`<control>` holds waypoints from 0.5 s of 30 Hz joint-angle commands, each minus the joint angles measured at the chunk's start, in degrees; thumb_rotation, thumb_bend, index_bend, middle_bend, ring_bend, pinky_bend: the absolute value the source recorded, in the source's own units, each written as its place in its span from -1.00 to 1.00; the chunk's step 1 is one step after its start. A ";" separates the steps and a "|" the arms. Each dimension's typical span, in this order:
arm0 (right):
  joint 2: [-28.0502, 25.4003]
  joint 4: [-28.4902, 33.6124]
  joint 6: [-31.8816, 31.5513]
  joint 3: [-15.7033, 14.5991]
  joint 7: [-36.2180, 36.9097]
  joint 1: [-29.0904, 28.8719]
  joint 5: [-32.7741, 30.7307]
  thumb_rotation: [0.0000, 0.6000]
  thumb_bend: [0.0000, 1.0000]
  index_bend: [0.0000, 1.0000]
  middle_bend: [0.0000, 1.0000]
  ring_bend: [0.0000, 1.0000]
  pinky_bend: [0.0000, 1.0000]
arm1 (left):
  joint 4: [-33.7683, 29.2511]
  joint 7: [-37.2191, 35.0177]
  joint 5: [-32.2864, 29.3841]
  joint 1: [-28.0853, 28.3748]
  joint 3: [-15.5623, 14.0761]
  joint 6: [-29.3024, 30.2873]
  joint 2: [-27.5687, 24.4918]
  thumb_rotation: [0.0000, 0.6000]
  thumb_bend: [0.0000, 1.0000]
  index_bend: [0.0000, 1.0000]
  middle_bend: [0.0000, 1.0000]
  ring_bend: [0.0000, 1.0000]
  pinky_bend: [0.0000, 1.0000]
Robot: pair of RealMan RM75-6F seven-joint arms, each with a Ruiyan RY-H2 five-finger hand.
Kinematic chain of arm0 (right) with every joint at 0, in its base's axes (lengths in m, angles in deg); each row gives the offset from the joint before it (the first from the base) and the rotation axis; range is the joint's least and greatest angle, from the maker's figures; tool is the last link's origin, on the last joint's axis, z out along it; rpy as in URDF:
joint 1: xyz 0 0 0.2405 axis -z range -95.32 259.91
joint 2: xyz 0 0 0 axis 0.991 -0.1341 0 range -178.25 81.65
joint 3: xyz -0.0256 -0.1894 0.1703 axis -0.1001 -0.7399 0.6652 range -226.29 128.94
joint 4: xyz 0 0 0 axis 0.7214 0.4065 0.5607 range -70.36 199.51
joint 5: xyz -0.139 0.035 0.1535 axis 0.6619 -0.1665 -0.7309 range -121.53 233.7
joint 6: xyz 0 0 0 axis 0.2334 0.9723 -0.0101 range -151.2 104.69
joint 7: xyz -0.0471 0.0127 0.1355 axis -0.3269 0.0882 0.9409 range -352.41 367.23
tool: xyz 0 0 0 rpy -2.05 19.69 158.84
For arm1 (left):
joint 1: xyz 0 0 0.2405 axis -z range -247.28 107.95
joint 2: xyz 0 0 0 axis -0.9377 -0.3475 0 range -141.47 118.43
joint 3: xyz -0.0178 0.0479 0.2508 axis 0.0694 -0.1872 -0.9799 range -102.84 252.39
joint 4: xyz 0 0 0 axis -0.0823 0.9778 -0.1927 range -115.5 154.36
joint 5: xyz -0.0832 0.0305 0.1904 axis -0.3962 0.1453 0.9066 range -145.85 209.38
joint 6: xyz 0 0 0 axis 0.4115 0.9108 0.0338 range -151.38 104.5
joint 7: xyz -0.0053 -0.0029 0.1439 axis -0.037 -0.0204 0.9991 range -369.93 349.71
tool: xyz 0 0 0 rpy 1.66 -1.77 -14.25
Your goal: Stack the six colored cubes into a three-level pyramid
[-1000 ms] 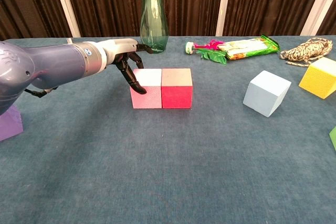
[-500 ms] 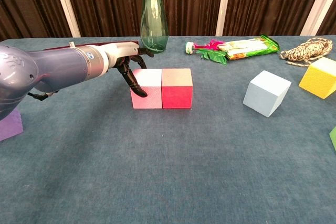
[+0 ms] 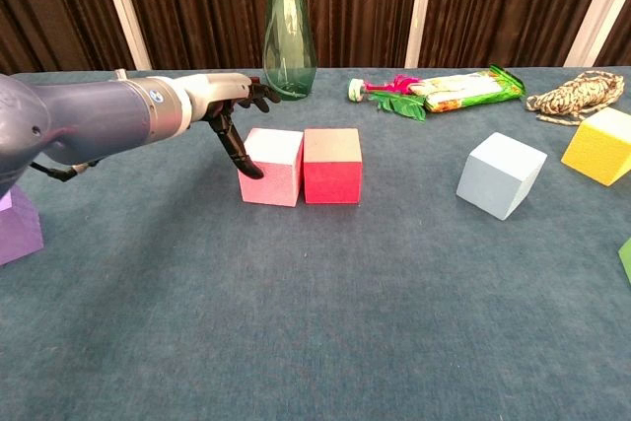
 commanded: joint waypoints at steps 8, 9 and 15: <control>-0.07 0.24 0.00 -0.14 -0.13 0.03 0.15 1.00 -0.47 -1.00 -1.00 -1.00 -1.00 | -3.14 1.13 -2.74 -0.89 -1.08 0.42 -3.11 1.00 -0.83 -1.00 -0.90 -1.00 -1.00; -0.07 0.27 -0.02 -0.16 -0.15 0.04 0.18 1.00 -0.47 -1.00 -1.00 -1.00 -1.00 | -3.30 1.06 -2.80 -0.89 -1.05 0.52 -3.16 1.00 -0.83 -1.00 -0.90 -1.00 -1.00; -0.10 0.43 -0.13 -0.21 -0.17 0.10 0.28 1.00 -0.47 -1.00 -1.00 -1.00 -1.00 | -3.73 0.46 -1.73 -0.48 -0.55 1.07 -2.51 1.00 -0.83 -1.00 -0.90 -1.00 -1.00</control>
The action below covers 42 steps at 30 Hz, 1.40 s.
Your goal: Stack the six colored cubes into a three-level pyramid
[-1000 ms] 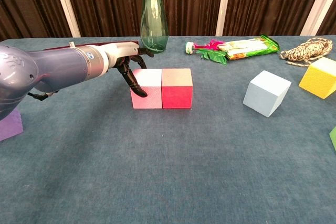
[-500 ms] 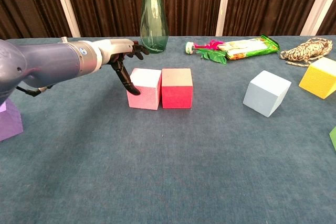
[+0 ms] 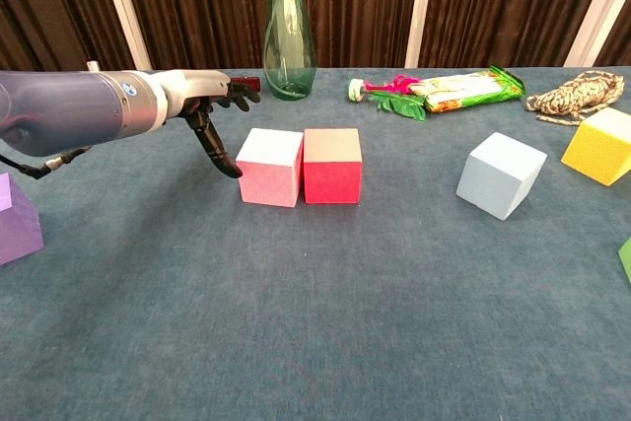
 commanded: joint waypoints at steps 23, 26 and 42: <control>-0.42 -0.10 0.34 0.09 1.46 -0.02 0.23 1.00 -0.47 -1.00 -1.00 -1.00 -1.00 | 4.90 0.60 1.67 2.65 1.36 2.15 6.83 1.00 -0.75 -1.00 -0.90 -1.00 -1.00; -0.44 -0.08 0.32 0.09 1.51 -0.01 0.24 1.00 -0.47 -1.00 -1.00 -1.00 -1.00 | 5.46 0.36 2.08 2.62 1.42 2.06 7.40 1.00 -0.75 -1.00 -0.90 -1.00 -1.00; -0.56 0.13 0.47 0.03 1.57 -0.02 0.17 1.00 -0.46 -1.00 -1.00 -1.00 -1.00 | 6.34 -0.23 3.82 2.47 2.43 2.40 8.48 1.00 -0.75 -1.00 -0.90 -1.00 -1.00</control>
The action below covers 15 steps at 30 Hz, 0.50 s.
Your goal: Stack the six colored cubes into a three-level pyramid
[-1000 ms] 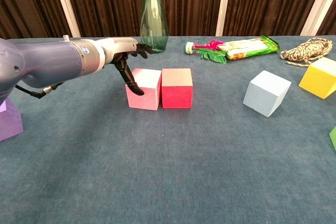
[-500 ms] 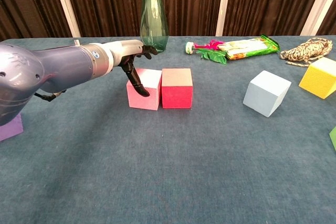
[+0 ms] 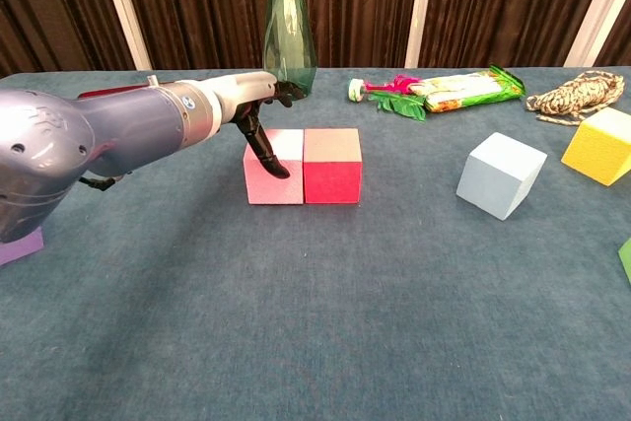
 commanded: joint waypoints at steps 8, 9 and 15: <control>-0.05 0.03 0.01 -0.04 0.00 0.00 0.02 1.00 -0.47 -1.00 -1.00 -1.00 -1.00 | -0.51 0.69 -0.78 -0.52 -0.39 -0.75 -0.49 1.00 -0.75 -1.00 -0.90 -1.00 -1.00; -0.06 0.04 0.01 -0.04 0.02 0.01 0.01 1.00 -0.47 -1.00 -1.00 -1.00 -1.00 | -0.60 0.71 -0.83 -0.59 -0.44 -0.82 -0.58 1.00 -0.75 -1.00 -0.90 -1.00 -1.00; -0.08 0.09 0.01 -0.07 -0.06 0.00 0.03 1.00 -0.47 -1.00 -1.00 -1.00 -1.00 | -1.46 0.35 -0.94 -1.31 -0.54 -0.92 -1.40 1.00 -0.75 -1.00 -0.90 -1.00 -1.00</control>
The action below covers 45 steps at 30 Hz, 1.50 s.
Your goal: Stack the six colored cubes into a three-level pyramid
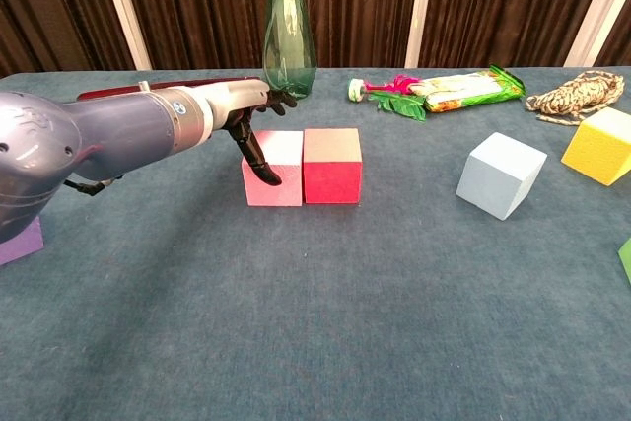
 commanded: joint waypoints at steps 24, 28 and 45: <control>-0.12 0.30 0.08 -0.05 -0.07 0.05 -0.21 1.00 -0.47 -1.00 -1.00 -1.00 -1.00 | 0.77 0.54 0.37 -0.09 0.26 0.74 0.14 1.00 -0.74 -1.00 -0.90 -1.00 -1.00; -0.14 0.28 0.10 -0.04 -0.03 0.04 -0.22 1.00 -0.47 -1.00 -1.00 -1.00 -1.00 | 1.74 0.60 0.30 0.16 0.44 0.41 0.71 1.00 -0.74 -1.00 -0.90 -1.00 -1.00; -0.15 0.42 0.33 -0.02 -0.25 -0.02 -0.63 1.00 -0.47 -1.00 -1.00 -1.00 -1.00 | 3.44 0.22 0.82 0.25 0.84 -0.40 1.71 1.00 -0.74 -1.00 -0.90 -1.00 -1.00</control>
